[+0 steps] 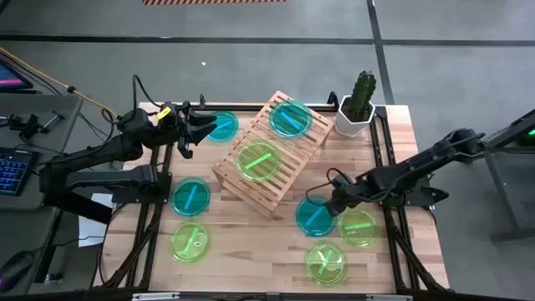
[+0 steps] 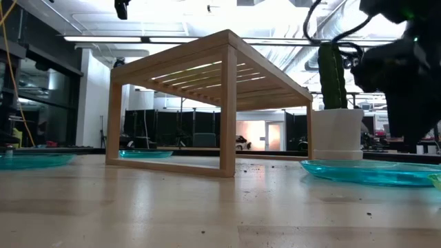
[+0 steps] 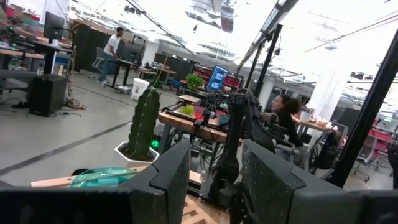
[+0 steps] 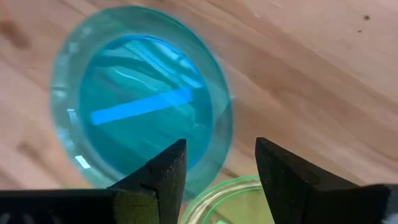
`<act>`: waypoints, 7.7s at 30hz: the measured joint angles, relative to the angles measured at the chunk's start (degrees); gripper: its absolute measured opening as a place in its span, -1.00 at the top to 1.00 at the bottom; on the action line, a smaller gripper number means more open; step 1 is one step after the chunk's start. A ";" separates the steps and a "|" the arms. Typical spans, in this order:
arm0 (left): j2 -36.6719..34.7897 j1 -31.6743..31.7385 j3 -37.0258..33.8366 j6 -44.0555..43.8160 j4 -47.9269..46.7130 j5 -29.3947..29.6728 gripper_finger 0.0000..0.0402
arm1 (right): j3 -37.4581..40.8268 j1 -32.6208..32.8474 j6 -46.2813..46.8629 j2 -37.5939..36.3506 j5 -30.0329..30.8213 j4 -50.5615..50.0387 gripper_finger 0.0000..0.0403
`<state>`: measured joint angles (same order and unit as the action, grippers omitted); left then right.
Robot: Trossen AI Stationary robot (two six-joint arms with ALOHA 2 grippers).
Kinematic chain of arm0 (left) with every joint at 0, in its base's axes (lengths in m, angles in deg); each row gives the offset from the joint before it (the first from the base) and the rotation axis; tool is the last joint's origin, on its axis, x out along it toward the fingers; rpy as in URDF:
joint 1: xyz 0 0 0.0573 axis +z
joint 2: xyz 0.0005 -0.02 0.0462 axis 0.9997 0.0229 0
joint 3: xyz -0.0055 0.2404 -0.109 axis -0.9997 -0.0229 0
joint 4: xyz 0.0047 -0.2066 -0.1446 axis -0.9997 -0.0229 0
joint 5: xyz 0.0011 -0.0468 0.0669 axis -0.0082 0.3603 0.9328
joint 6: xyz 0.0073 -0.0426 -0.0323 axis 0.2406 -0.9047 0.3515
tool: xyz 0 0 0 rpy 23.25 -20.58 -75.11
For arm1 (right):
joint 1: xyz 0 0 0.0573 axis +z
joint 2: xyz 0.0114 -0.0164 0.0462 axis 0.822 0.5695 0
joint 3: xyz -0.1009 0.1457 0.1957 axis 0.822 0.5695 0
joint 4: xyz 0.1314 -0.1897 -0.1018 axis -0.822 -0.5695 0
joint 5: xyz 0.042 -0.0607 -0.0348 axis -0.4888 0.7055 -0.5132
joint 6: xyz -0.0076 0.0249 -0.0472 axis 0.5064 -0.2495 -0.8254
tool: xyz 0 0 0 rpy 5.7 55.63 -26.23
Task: Place and stack plates onto a shelf
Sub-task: Stack the blue plate on top of the blue plate on the shelf, then stack the green plate on top of the green plate on the shelf
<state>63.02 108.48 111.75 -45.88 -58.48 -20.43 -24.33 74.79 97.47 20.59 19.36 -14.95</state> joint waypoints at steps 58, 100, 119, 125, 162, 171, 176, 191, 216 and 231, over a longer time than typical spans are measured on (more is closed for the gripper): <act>0.00 0.00 0.07 2.45 0.47 0.70 0.33 | 0.86 -0.02 -8.97 -12.12 1.92 3.70 1.00; -0.01 0.00 0.04 1.90 0.44 0.90 0.34 | 12.58 -0.79 0.97 3.95 -2.87 25.25 0.95; -0.02 0.00 0.05 1.97 0.50 3.19 0.33 | 12.72 -0.76 -4.56 -13.56 -6.60 22.54 1.00; -0.02 0.00 0.07 1.97 0.52 3.34 0.34 | 12.72 -0.77 -6.42 -19.07 -8.72 22.22 1.00; -0.02 0.00 0.04 3.02 5.22 3.48 0.34 | -19.65 -48.01 -19.03 -3.23 0.60 16.56 1.00; -0.02 0.00 0.04 3.02 5.22 3.48 0.34 | -19.65 -49.94 -16.89 1.10 0.56 17.08 1.00; -0.02 0.00 0.04 2.99 5.20 3.48 0.34 | -19.65 -49.92 -15.54 1.09 0.56 17.03 1.00; -0.02 0.00 0.04 2.97 5.22 3.47 0.34 | -19.65 -49.92 -19.66 0.39 0.28 17.91 0.17; -0.02 0.02 0.02 2.92 3.42 1.92 0.34 | -19.65 -28.06 -43.61 -11.84 -6.23 7.61 -0.01; -0.02 0.02 0.02 2.89 3.41 2.58 0.34 | -15.67 -21.91 -40.13 -17.76 -11.60 -5.08 -0.01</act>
<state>63.00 108.50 111.77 -43.00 -55.07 -17.84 -40.00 52.88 57.34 2.83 7.76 -20.03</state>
